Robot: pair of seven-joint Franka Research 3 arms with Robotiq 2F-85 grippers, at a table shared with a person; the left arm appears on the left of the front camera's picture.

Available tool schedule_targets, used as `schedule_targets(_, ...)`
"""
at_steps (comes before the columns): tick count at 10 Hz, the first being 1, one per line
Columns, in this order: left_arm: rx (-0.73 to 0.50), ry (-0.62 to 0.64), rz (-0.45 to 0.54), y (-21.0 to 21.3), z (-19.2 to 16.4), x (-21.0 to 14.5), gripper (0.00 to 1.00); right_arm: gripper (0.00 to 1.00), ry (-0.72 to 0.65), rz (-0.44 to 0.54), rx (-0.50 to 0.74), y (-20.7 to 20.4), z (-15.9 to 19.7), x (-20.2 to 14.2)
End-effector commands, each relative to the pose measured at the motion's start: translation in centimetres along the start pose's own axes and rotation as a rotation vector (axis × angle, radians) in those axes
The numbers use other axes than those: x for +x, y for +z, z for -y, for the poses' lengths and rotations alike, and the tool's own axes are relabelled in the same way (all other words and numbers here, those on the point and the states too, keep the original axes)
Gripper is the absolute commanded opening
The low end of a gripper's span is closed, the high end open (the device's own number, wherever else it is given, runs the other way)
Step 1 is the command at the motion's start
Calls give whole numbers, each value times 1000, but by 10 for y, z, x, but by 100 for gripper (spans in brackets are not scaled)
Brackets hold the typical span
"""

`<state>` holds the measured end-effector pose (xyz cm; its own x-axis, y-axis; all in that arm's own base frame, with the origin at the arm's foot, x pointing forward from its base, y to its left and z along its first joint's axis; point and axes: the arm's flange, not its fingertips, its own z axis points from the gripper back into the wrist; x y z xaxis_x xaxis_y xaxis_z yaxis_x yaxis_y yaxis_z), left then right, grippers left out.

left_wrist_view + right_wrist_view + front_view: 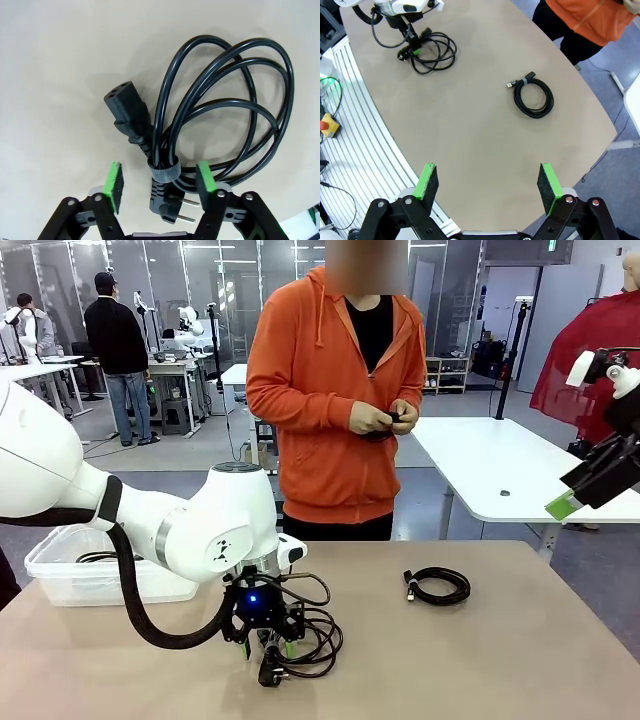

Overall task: Organize and store the cables.
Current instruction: Place the Power Cable into the Organizing box.

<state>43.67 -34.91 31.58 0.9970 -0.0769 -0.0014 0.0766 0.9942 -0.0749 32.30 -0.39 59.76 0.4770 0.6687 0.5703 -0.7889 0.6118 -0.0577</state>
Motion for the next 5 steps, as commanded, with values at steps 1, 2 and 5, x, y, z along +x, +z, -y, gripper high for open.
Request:
schedule_targets(1, 44, 12, 4, 0, 7, 7, 12, 100, -8, -2, -3, -1, 0, -1)
schedule_targets(2, 46, 12, 9, 0, 8, 7, 0, 100, -8, -2, -3, -1, 0, -1)
schedule_targets(5, 41, 19, 12, -4, 6, 8, 0, 100, -8, -2, -3, -1, 0, -1)
